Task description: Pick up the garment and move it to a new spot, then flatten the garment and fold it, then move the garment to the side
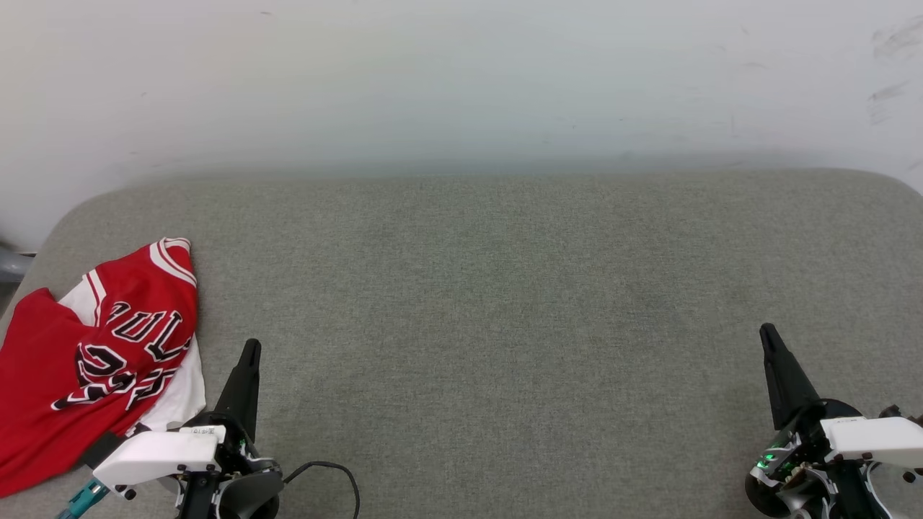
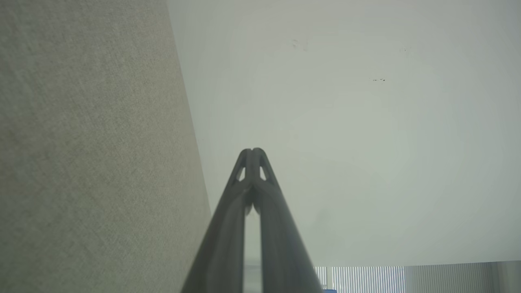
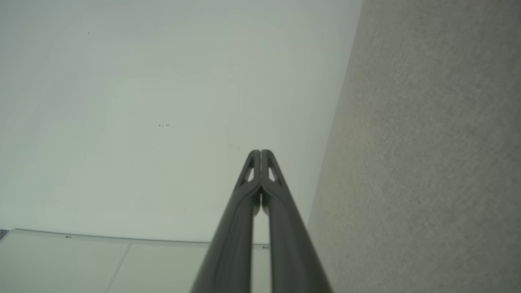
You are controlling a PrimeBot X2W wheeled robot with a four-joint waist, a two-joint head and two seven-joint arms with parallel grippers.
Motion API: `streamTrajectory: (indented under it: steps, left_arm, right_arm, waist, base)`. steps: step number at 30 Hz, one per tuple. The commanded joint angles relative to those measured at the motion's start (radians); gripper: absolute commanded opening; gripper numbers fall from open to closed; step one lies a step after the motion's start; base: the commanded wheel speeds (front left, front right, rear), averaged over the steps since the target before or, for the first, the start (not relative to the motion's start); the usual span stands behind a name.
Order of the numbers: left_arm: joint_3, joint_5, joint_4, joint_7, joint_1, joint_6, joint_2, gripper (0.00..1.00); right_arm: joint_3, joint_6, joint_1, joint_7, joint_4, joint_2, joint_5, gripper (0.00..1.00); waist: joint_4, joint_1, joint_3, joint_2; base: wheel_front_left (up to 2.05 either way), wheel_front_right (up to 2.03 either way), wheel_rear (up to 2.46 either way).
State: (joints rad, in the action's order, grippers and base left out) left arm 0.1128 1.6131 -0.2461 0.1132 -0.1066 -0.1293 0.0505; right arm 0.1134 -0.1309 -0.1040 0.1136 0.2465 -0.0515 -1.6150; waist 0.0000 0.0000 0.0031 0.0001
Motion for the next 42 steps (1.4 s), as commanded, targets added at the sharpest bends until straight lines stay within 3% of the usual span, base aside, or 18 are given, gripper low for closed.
streamTrajectory:
  steps: [1,40,41,42]
  left_arm:
    - [0.003,-0.001,0.001,0.004,-0.006,-0.004,-0.001,0.0]
    - [0.003,-0.001,0.001,0.004,-0.006,-0.004,-0.001,0.0]
    - [0.0,0.0,-0.001,0.0,0.0,0.0,0.0,1.0]
    - [-0.002,0.001,-0.007,-0.001,0.003,0.001,-0.001,1.0]
  right_arm:
    - [-0.001,0.0,-0.012,-0.001,0.001,0.002,0.006,0.0]
    - [-0.001,0.0,-0.012,-0.001,0.001,0.002,0.006,0.0]
    - [0.0,0.0,0.0,0.0,0.001,0.0,0.0,1.0]
    - [0.0,0.0,0.004,0.0,0.006,0.0,0.0,1.0]
  waist:
    - [0.0,0.0,0.0,-0.0001]
    - [0.0,0.0,0.0,-0.0001]
    - [0.0,0.0,0.0,-0.0001]
    - [0.0,0.0,0.0,-0.0001]
  base:
    - [0.0,0.0,0.0]
    - [0.0,0.0,0.0]
    - [0.0,0.0,0.0]
    - [0.0,0.0,0.0]
